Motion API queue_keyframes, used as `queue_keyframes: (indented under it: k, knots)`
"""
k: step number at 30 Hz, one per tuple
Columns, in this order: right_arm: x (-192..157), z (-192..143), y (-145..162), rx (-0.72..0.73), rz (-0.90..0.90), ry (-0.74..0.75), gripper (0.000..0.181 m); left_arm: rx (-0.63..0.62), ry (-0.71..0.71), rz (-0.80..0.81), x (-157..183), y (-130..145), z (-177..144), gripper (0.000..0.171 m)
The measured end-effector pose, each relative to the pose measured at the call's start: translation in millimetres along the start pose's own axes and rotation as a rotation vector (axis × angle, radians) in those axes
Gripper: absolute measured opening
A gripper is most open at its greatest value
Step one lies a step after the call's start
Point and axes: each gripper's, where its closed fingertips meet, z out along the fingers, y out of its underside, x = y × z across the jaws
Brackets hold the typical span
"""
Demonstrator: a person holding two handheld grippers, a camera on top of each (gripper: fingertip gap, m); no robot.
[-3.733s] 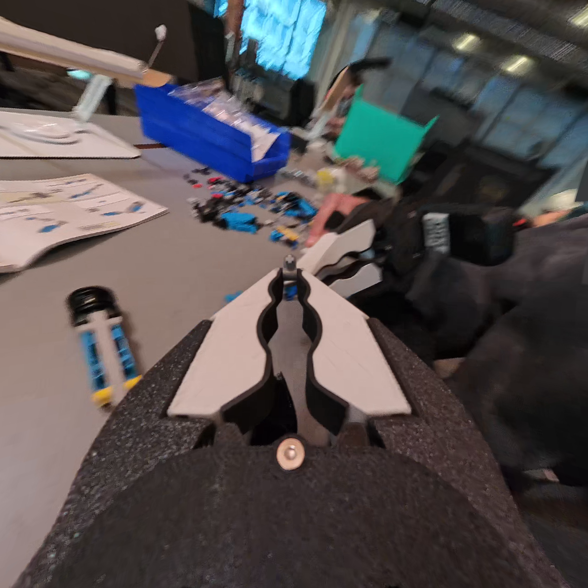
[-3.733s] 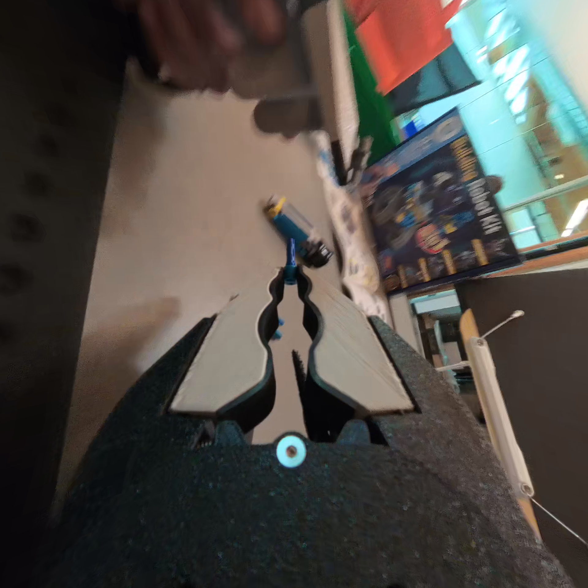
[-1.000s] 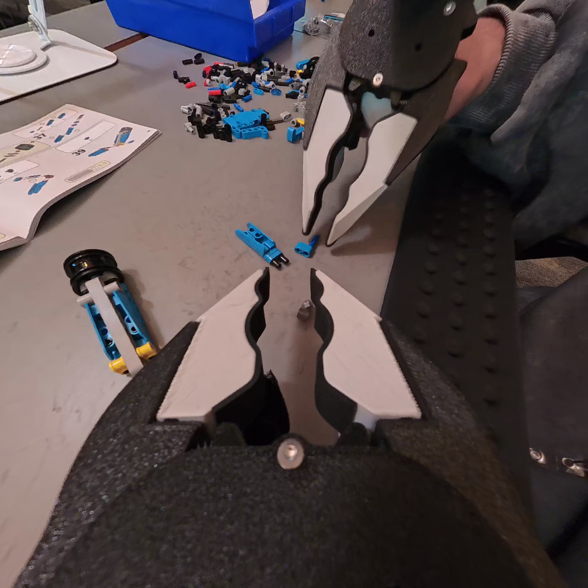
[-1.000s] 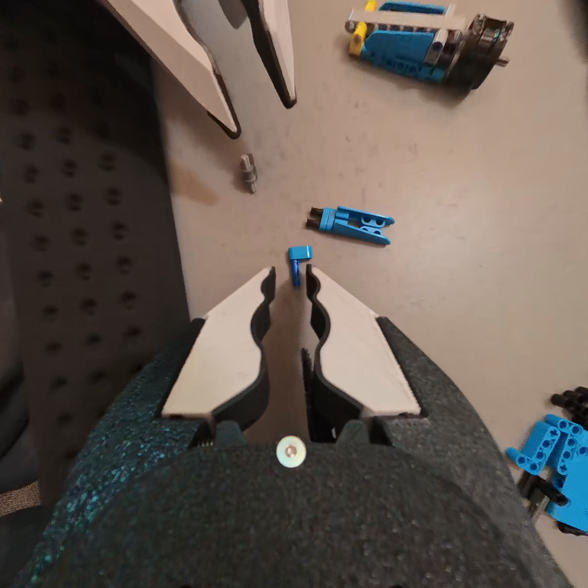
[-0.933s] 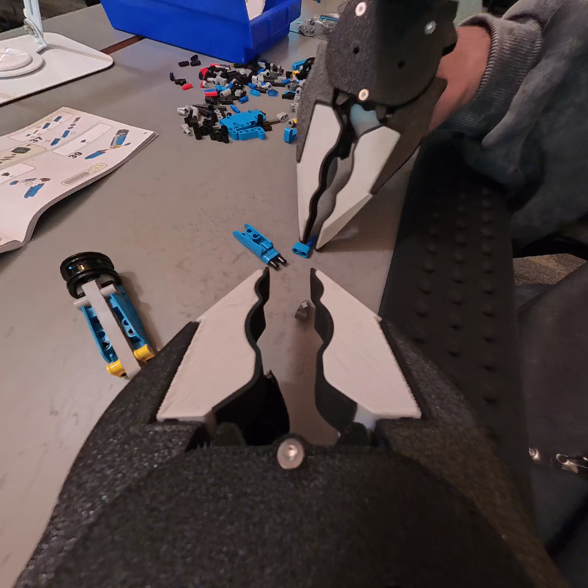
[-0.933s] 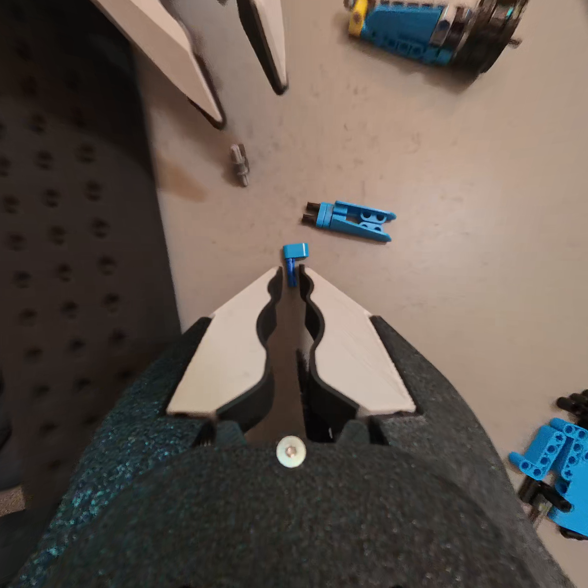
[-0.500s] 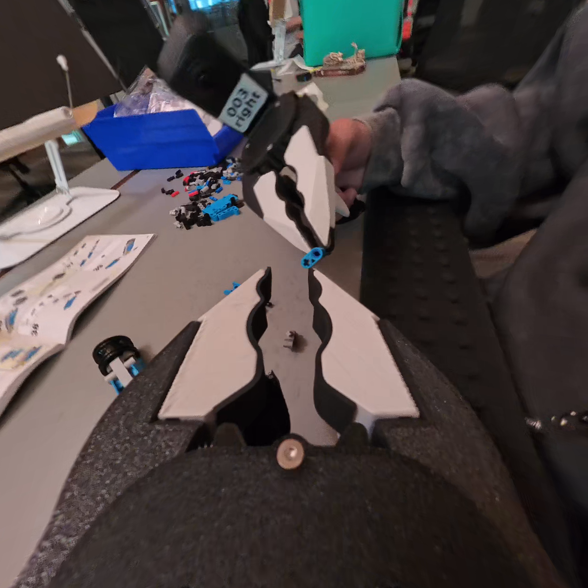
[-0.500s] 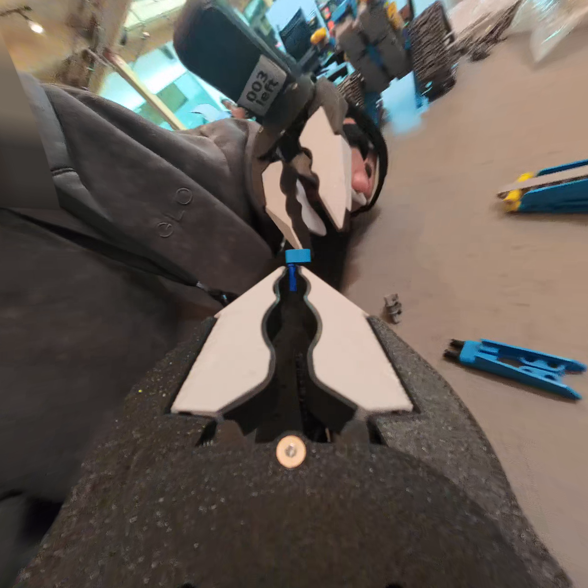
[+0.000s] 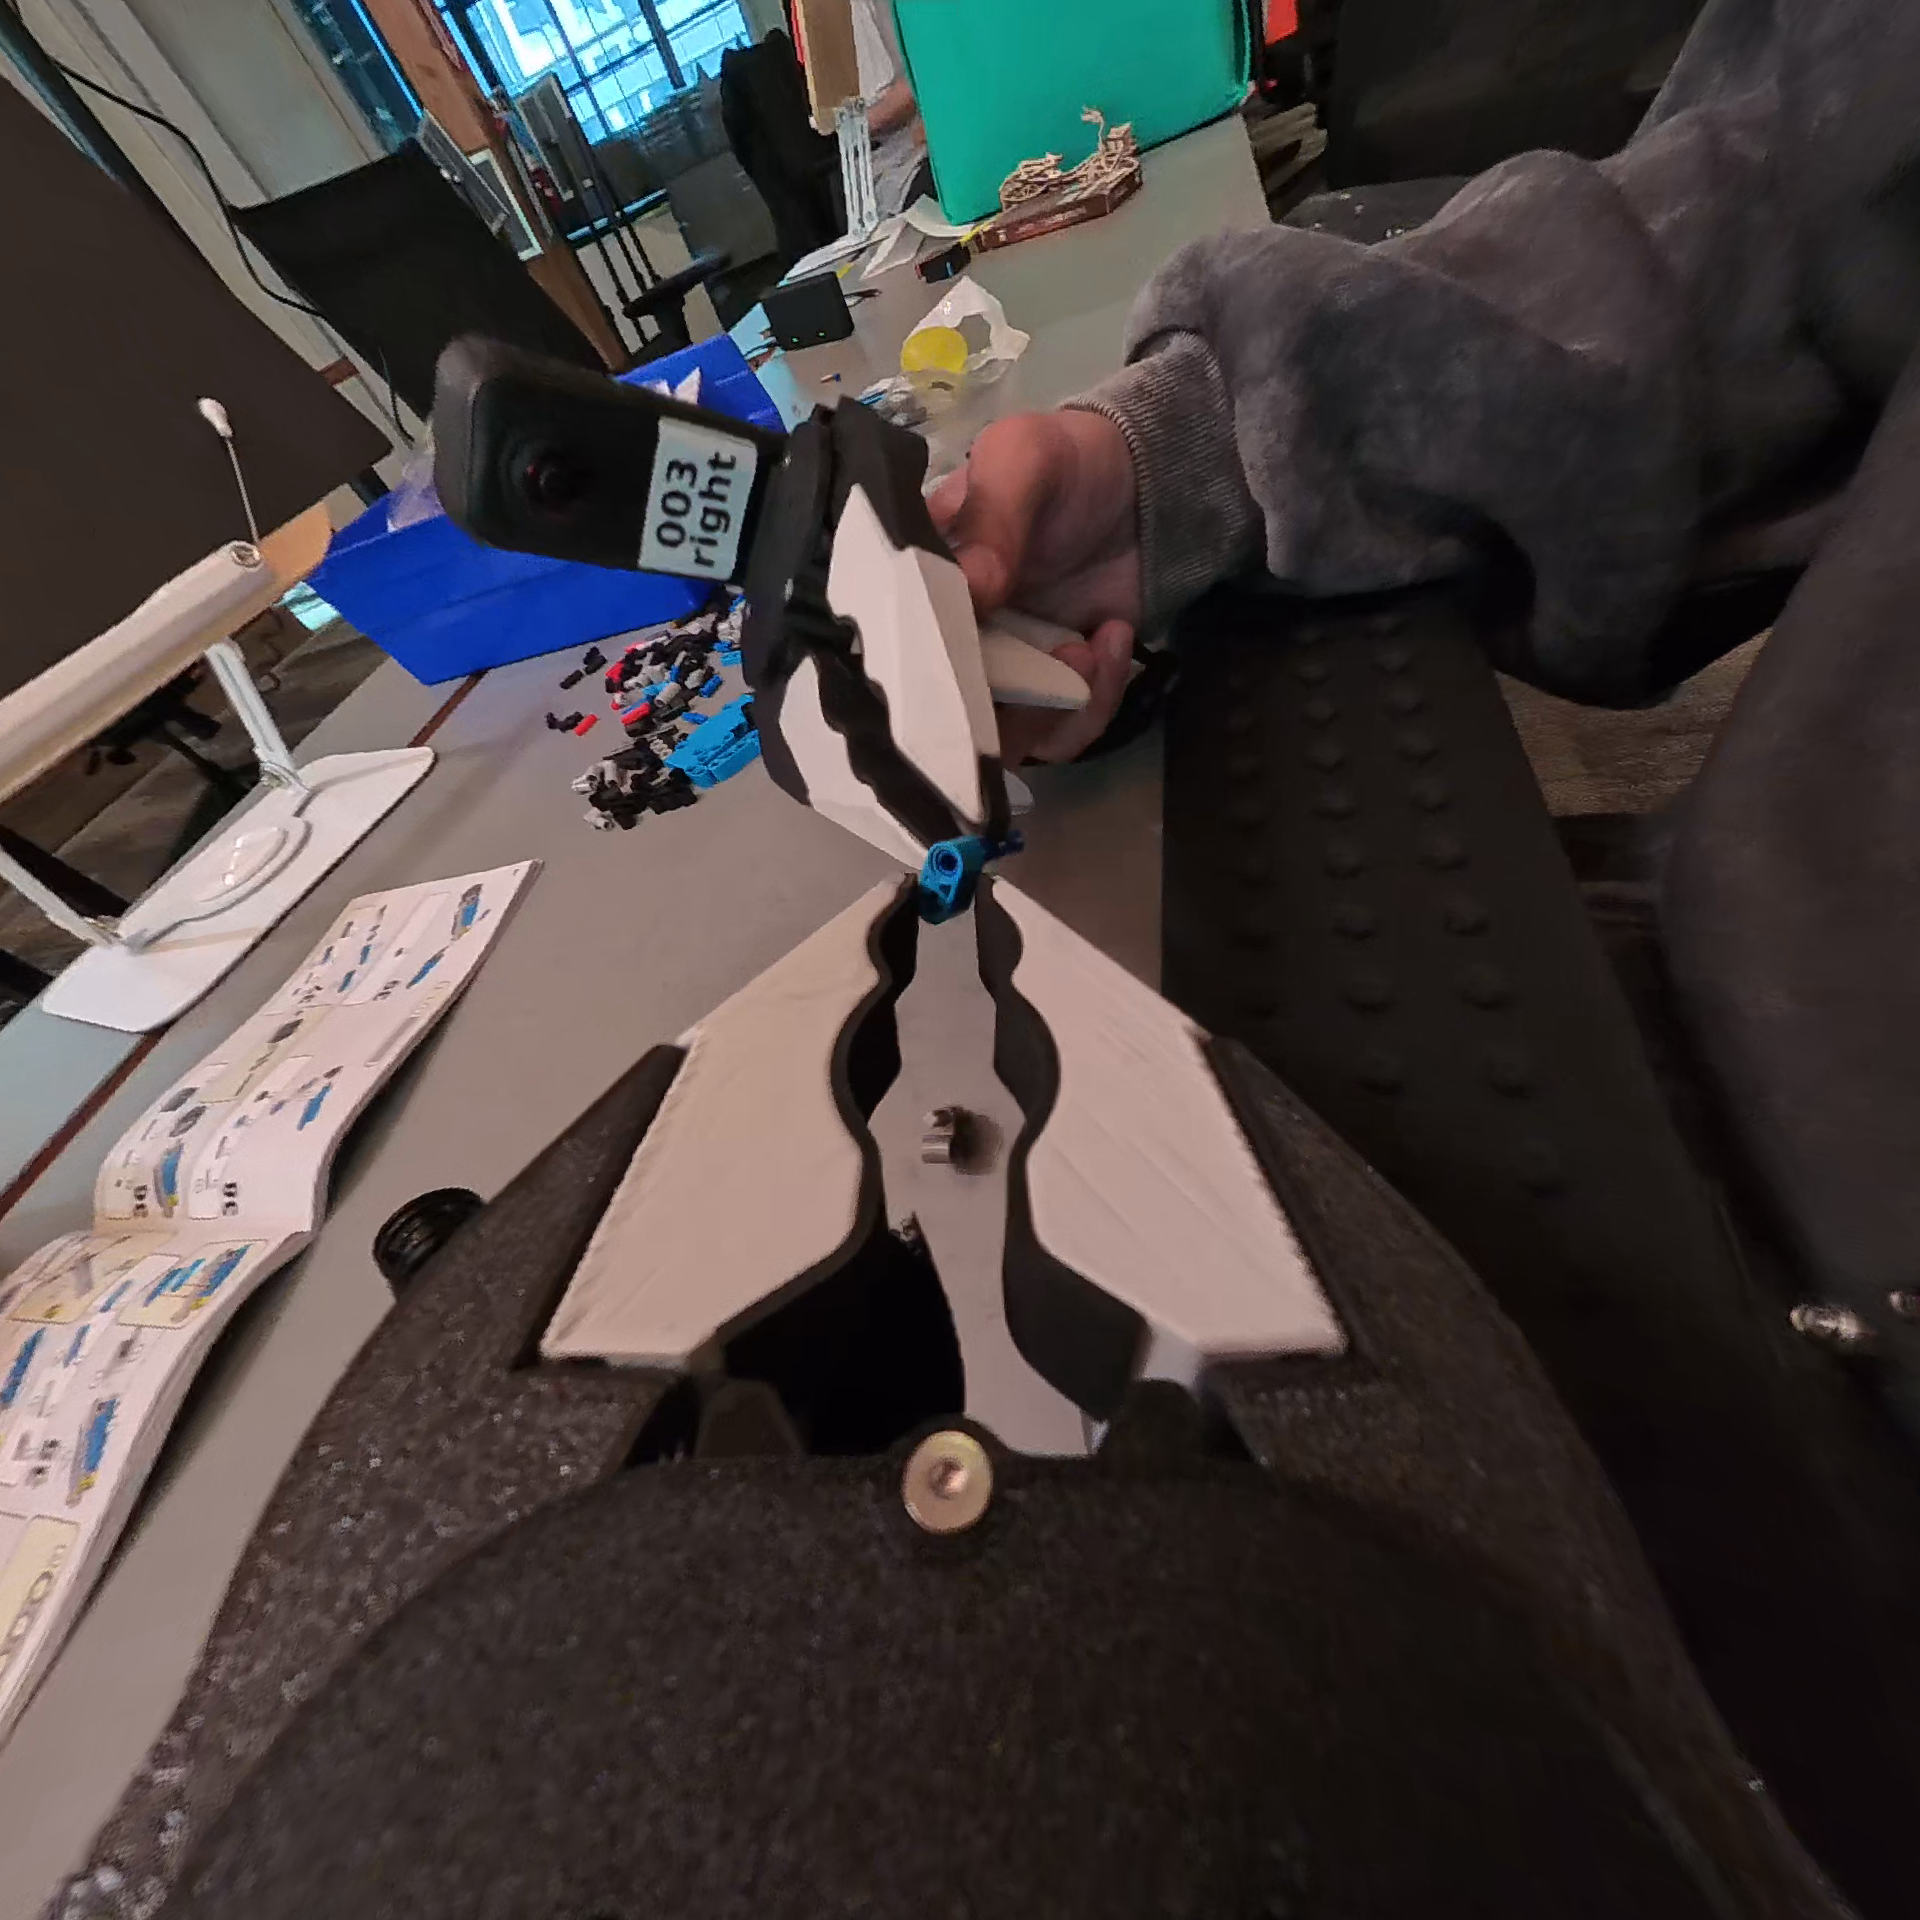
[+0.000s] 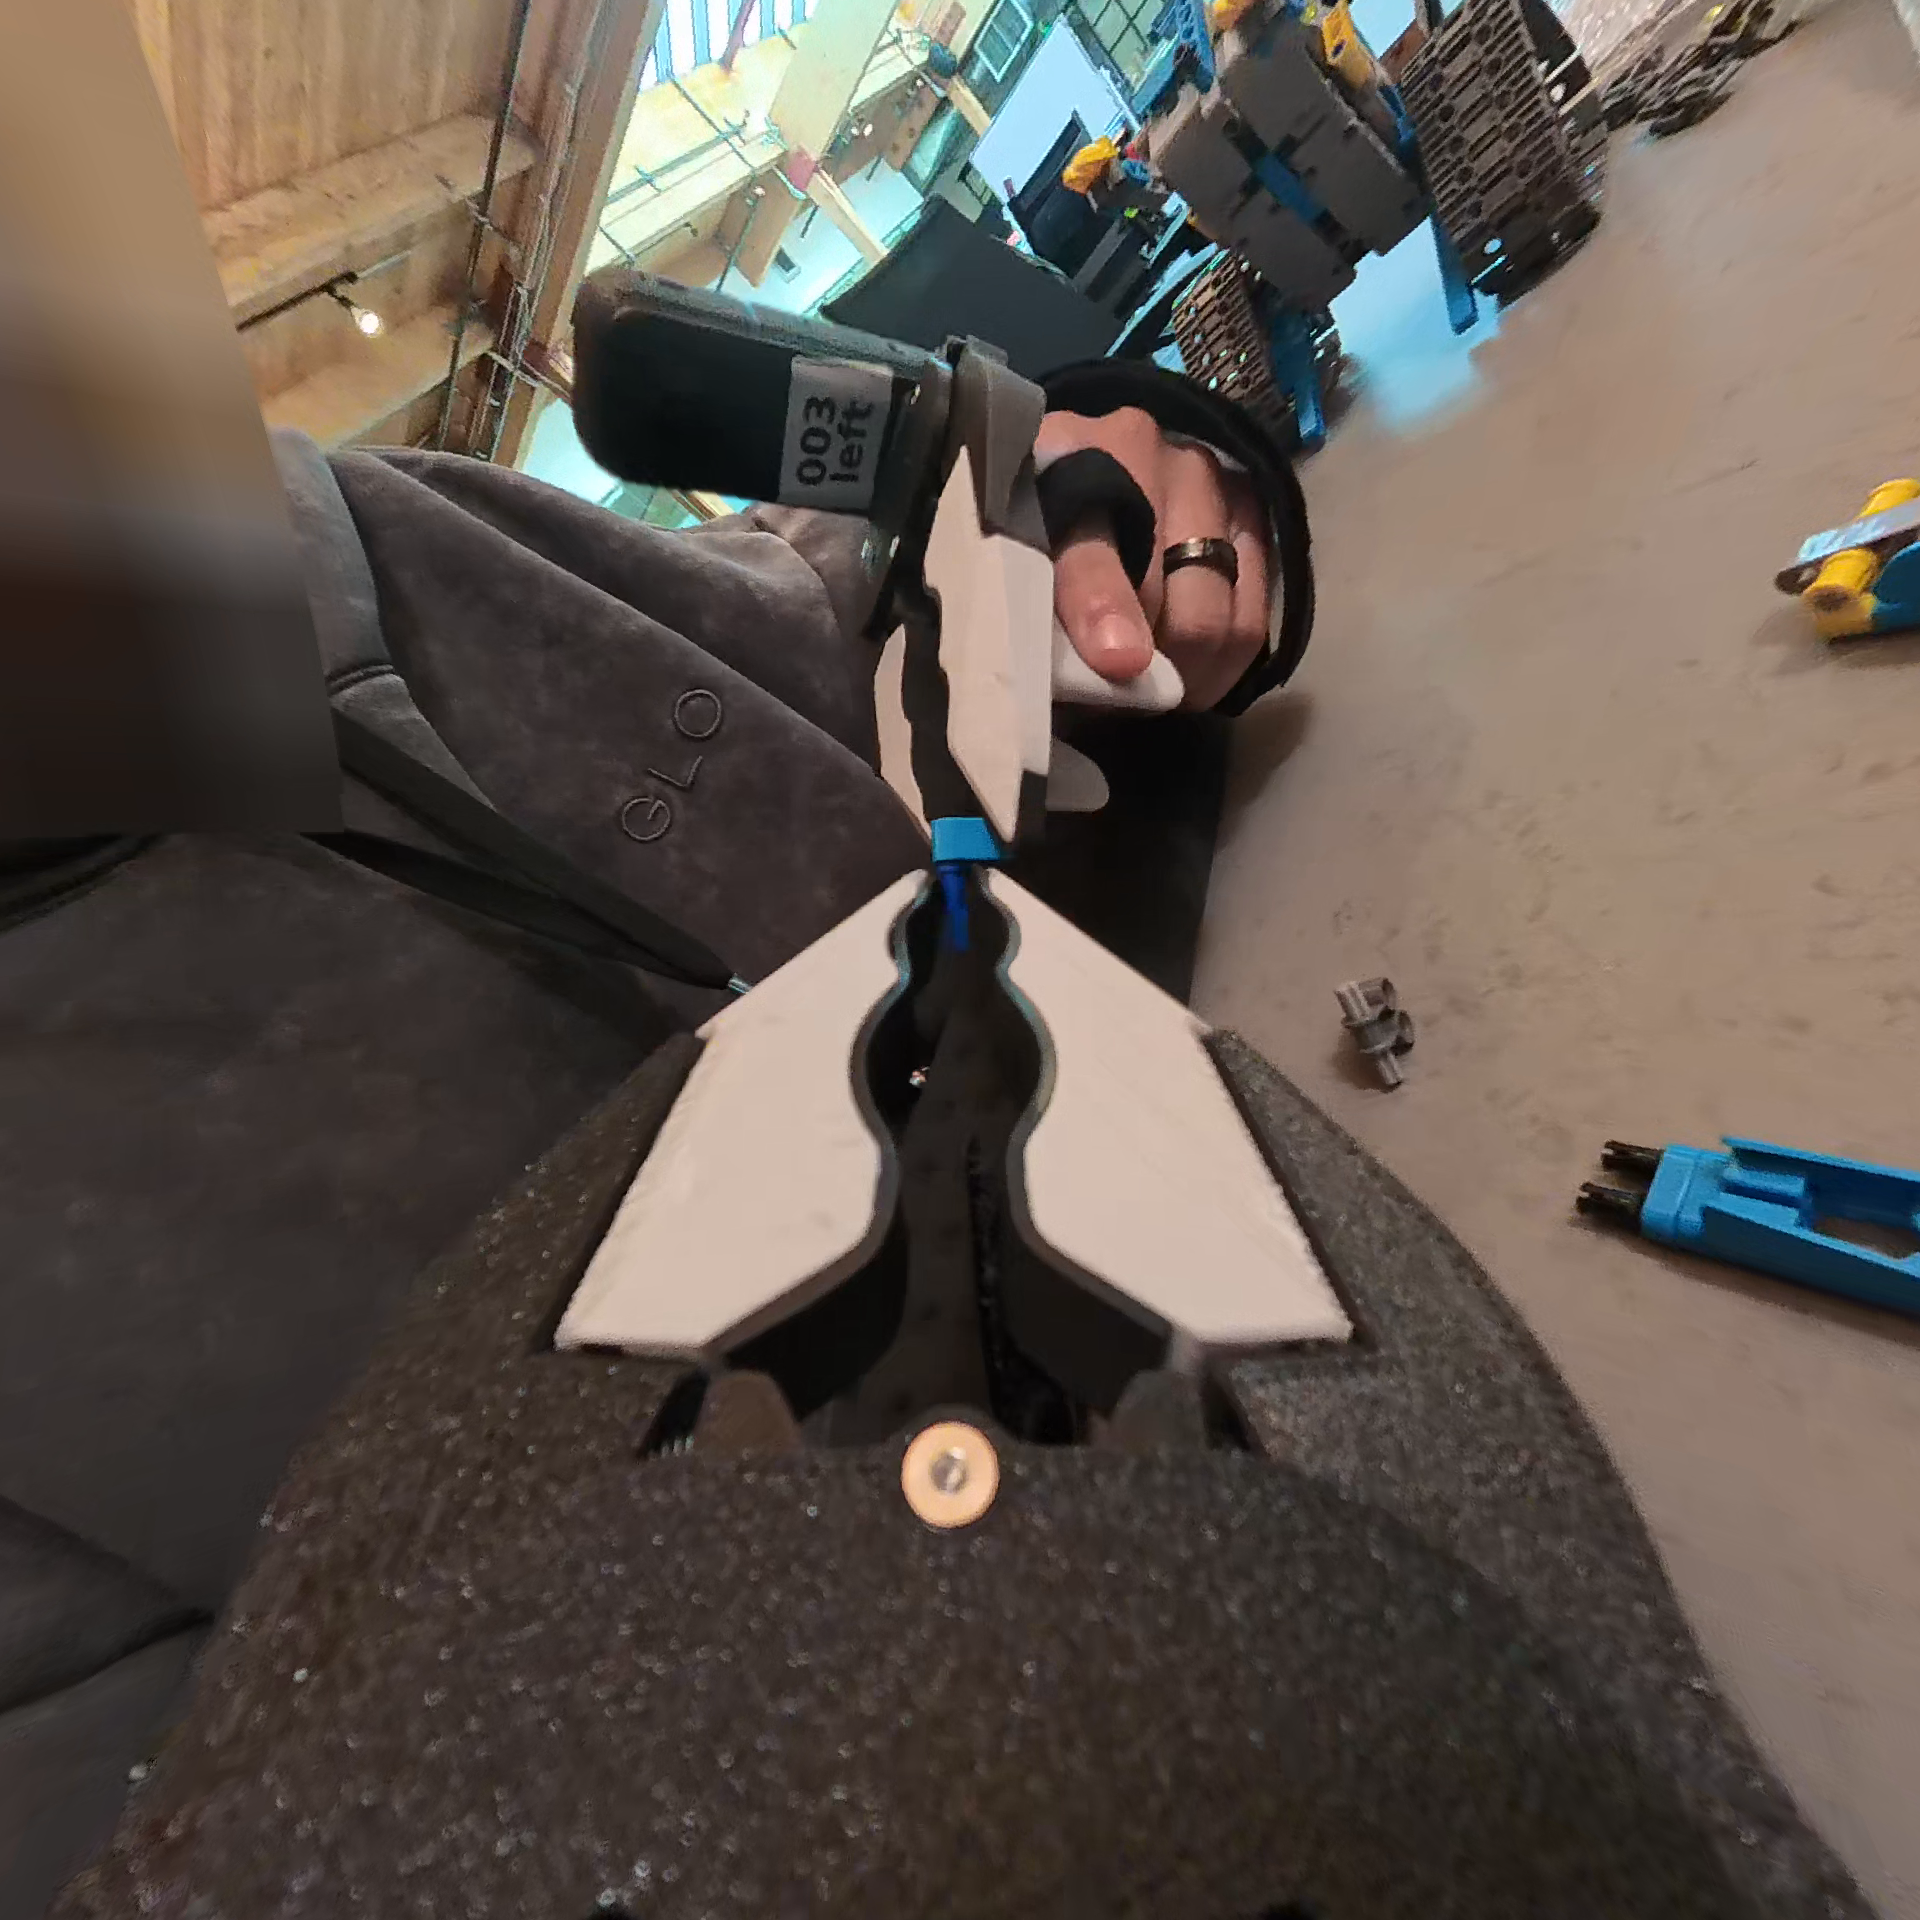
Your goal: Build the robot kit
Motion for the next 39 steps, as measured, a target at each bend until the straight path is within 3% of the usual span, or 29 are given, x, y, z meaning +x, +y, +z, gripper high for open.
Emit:
queue_keyframes:
  k: [3,7,10,12,15,20,26,32,39]
  knots:
    - [-12,-5,-8,0.02,-0.181,0.034,0.011,0.081,0.125,-0.215,4,-11,-6,0.01]
    - [-43,-11,-34,0.149,-0.559,0.082,0.016,0.233,0.461,-0.62,9,-31,-21,0.009]
    - [-47,6,-26,0.055,-0.694,0.055,0.019,0.391,0.805,-0.855,15,-57,-47,0.009]
    - [-51,18,-24,-0.01,-0.718,-0.003,0.02,0.368,1.001,-0.849,38,-64,-58,0.009]
    - [-63,37,-23,-0.107,-0.731,-0.119,0.026,0.311,1.16,-0.779,69,-69,-65,0.009]
    - [-79,60,-3,-0.265,-0.778,-0.231,0.019,0.337,1.263,-0.779,80,-80,-71,0.009]
    - [-89,63,-5,-0.189,-0.834,-0.236,0.015,0.373,1.293,-0.852,69,-82,-76,0.009]
    - [-94,73,6,-0.234,-0.826,-0.285,0.012,0.333,1.345,-0.834,80,-81,-80,0.009]
    - [-92,69,-4,-0.156,-0.796,-0.265,0.009,0.367,1.35,-0.937,66,-84,-76,0.01]
